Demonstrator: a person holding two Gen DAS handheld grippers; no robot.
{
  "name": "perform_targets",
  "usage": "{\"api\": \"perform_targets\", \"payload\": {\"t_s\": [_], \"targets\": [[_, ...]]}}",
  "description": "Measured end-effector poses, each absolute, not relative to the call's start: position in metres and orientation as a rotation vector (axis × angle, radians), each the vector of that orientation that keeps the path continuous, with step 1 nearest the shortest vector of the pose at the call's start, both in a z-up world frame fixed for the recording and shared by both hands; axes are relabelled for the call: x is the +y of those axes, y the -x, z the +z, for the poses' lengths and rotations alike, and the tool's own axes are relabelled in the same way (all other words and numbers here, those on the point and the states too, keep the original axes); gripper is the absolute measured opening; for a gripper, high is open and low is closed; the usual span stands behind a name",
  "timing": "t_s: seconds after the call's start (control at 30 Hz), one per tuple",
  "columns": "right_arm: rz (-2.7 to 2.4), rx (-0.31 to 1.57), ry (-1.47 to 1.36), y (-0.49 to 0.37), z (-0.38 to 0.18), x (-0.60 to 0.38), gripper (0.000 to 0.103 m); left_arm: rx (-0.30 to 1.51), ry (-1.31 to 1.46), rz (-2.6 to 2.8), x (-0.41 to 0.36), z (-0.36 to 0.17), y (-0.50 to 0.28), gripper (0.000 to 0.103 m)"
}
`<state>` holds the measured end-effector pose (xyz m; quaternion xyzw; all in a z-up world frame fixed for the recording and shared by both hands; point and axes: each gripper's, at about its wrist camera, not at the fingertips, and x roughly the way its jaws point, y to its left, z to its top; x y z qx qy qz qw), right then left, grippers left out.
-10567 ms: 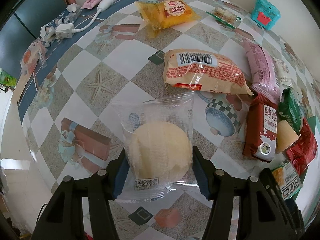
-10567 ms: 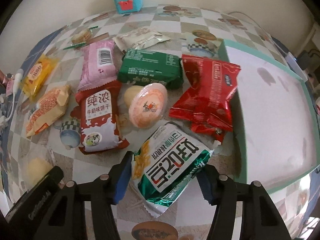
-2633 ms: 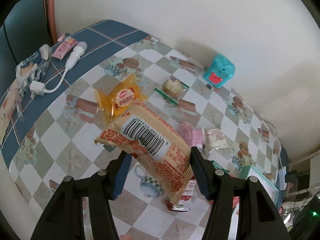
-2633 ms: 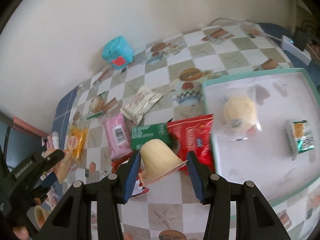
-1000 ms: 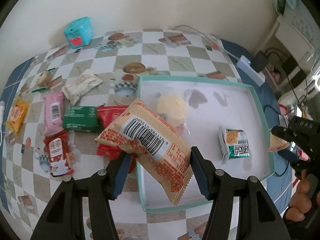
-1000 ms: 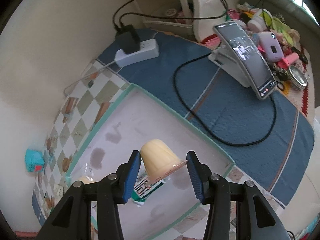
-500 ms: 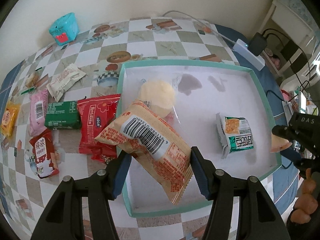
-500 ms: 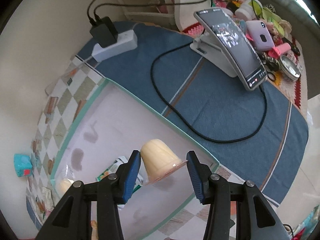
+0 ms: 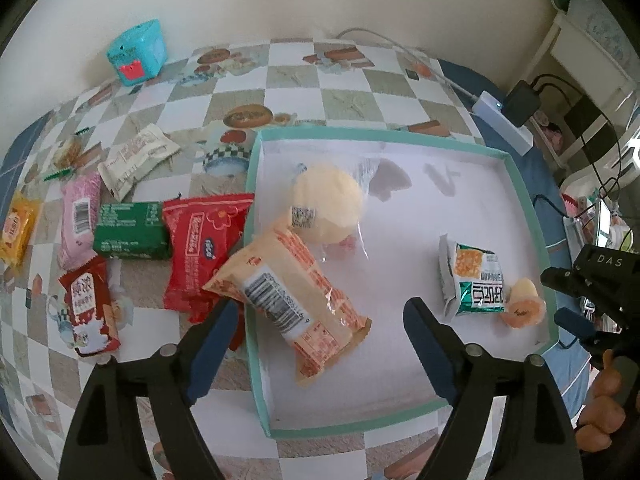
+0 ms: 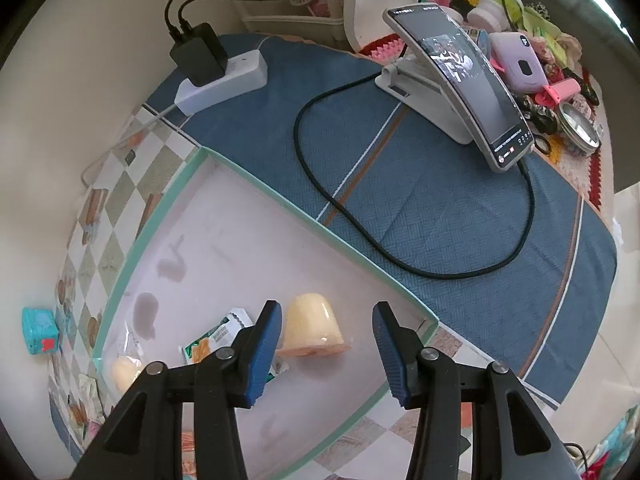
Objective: Organize snacks
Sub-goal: 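Carry the bread with the left tool into the tray while the right tool sets the pudding cup there, then open both tools and withdraw them from the tray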
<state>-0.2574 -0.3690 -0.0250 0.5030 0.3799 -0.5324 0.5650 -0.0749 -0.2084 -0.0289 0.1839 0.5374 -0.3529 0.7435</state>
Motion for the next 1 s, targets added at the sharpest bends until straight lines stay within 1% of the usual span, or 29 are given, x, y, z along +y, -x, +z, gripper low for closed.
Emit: {"api": "perform_targets", "payload": {"t_s": [0.33,0.37,0.47,0.5,0.53,0.57,0.67,0.7,0.73,1.0], "targets": [[-1.217,0.904,-1.159,0.246,-0.021,-0.364,0.056,1.144,-0.293,-0.668,-0.183,-0.011,0.043,0.086],[-1.214,0.905,-1.151,0.244,-0.02,-0.363,0.059,1.142,-0.278,-0.647,-0.178,-0.009,0.038,0.086],[-1.2,0.908,-1.129,0.237,-0.017,-0.36,0.063,1.147,-0.243,-0.568,-0.161,-0.006,0.02,0.086],[-1.195,0.909,-1.121,0.234,-0.016,-0.359,0.066,1.15,-0.227,-0.531,-0.152,-0.004,0.012,0.086],[-1.191,0.908,-1.115,0.232,-0.015,-0.358,0.075,1.151,-0.216,-0.503,-0.146,-0.003,0.006,0.086],[-1.185,0.904,-1.103,0.229,-0.013,-0.356,0.078,1.151,-0.203,-0.474,-0.139,-0.003,-0.001,0.086],[-1.169,0.909,-1.068,0.22,-0.01,-0.352,0.08,1.147,-0.179,-0.39,-0.117,0.0,-0.019,0.086],[-1.164,0.909,-1.06,0.218,-0.009,-0.351,0.082,1.144,-0.17,-0.354,-0.108,0.0,-0.026,0.086],[-1.16,0.909,-1.054,0.216,-0.008,-0.349,0.086,1.141,-0.162,-0.326,-0.1,0.001,-0.031,0.086],[-1.118,0.937,-0.975,0.195,-0.002,-0.337,0.086,1.148,-0.06,-0.148,-0.037,0.002,-0.069,0.086]]}}
